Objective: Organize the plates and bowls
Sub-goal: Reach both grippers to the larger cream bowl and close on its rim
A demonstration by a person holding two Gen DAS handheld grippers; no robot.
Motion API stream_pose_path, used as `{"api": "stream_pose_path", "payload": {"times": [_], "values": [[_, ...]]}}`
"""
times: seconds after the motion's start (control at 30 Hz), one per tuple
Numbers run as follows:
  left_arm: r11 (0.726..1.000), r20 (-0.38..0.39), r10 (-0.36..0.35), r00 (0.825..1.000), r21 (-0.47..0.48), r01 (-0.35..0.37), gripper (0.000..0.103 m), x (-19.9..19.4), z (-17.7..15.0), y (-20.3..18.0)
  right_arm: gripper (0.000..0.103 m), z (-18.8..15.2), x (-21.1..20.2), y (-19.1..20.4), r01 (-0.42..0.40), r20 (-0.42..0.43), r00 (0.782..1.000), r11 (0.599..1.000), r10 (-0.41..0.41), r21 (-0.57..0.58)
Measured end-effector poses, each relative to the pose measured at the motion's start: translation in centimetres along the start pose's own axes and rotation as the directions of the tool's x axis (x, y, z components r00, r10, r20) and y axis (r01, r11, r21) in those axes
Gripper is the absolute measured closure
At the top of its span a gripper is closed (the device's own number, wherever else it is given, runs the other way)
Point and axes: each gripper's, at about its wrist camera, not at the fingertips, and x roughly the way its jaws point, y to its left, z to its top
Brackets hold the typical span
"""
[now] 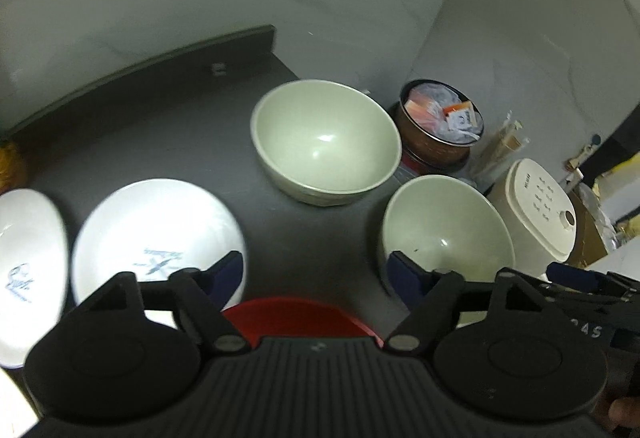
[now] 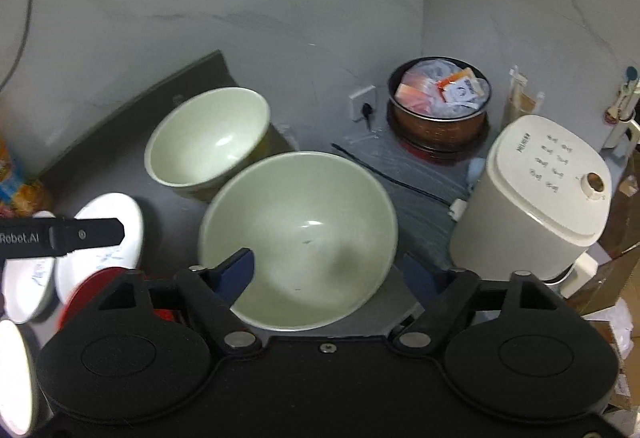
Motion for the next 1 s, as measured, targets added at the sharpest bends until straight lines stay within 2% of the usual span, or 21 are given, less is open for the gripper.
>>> {"api": "stream_pose_path", "payload": {"times": [0.07, 0.13, 0.2, 0.33, 0.43, 0.5, 0.57, 0.67, 0.7, 0.73, 0.77, 0.8, 0.9, 1.0], "values": [[1.0, -0.023, -0.022, 1.0, 0.015, 0.022, 0.035, 1.2, 0.4, -0.6, 0.032, -0.1, 0.7, -0.6, 0.013, -0.011, 1.0, 1.0, -0.013, 0.008], [0.999, -0.047, -0.029, 0.998, 0.042, 0.031, 0.038, 2.5, 0.8, -1.3, 0.039, -0.1, 1.5, -1.4, 0.015, -0.023, 1.0, 0.999, -0.014, 0.036], [0.997, -0.066, -0.047, 0.997, 0.058, 0.051, 0.041, 3.5, 1.2, -1.9, 0.043, -0.1, 2.2, -2.0, 0.027, -0.039, 0.999, 0.998, -0.025, 0.053], [0.993, -0.115, -0.077, 0.99, 0.077, 0.086, 0.05, 5.9, 1.7, -2.9, 0.044, -0.5, 3.5, -2.3, 0.049, -0.062, 0.997, 0.997, -0.046, 0.054], [0.993, -0.136, -0.084, 0.987, 0.066, 0.094, 0.05, 7.6, 1.8, -3.2, 0.052, -0.8, 4.7, -2.7, 0.048, -0.09, 0.995, 0.994, -0.039, 0.099], [0.994, -0.15, -0.086, 0.985, 0.057, 0.095, 0.051, 8.6, 1.8, -3.2, 0.053, -1.0, 5.7, -2.5, 0.063, -0.109, 0.993, 0.993, -0.052, 0.096], [0.995, -0.186, -0.084, 0.979, 0.036, 0.092, 0.061, 10.1, 1.8, -3.1, 0.056, -1.2, 6.7, -2.3, 0.067, -0.134, 0.99, 0.992, -0.053, 0.103], [0.995, -0.218, -0.087, 0.972, 0.028, 0.095, 0.068, 11.6, 1.5, -3.1, 0.063, -1.4, 7.7, -2.0, 0.055, -0.152, 0.988, 0.994, -0.04, 0.095], [0.995, -0.225, -0.086, 0.971, 0.029, 0.095, 0.071, 11.9, 1.4, -3.2, 0.07, -1.5, 8.0, -1.8, 0.052, -0.157, 0.987, 0.995, -0.039, 0.08], [0.995, -0.235, -0.089, 0.968, 0.027, 0.098, 0.078, 12.3, 1.3, -3.2, 0.082, -1.6, 8.4, -1.6, 0.051, -0.165, 0.986, 0.997, -0.039, 0.065], [0.995, -0.248, -0.093, 0.964, 0.024, 0.102, 0.086, 12.6, 1.2, -3.2, 0.082, -1.8, 8.6, -1.4, 0.054, -0.16, 0.986, 0.997, -0.045, 0.048], [0.994, -0.259, -0.096, 0.961, 0.018, 0.104, 0.089, 12.9, 1.1, -3.3, 0.083, -1.9, 8.5, -1.4, 0.051, -0.144, 0.989, 0.998, -0.046, 0.036], [0.996, -0.259, -0.076, 0.963, 0.017, 0.083, 0.09, 12.8, 1.0, -3.6, 0.085, -1.7, 8.2, -1.4, 0.041, -0.137, 0.99, 0.998, -0.035, 0.043], [0.995, -0.243, -0.092, 0.965, 0.016, 0.099, 0.09, 11.9, 1.0, -3.3, 0.085, -1.4, 7.3, -1.3, 0.03, -0.109, 0.994, 0.999, -0.026, 0.029]]}}
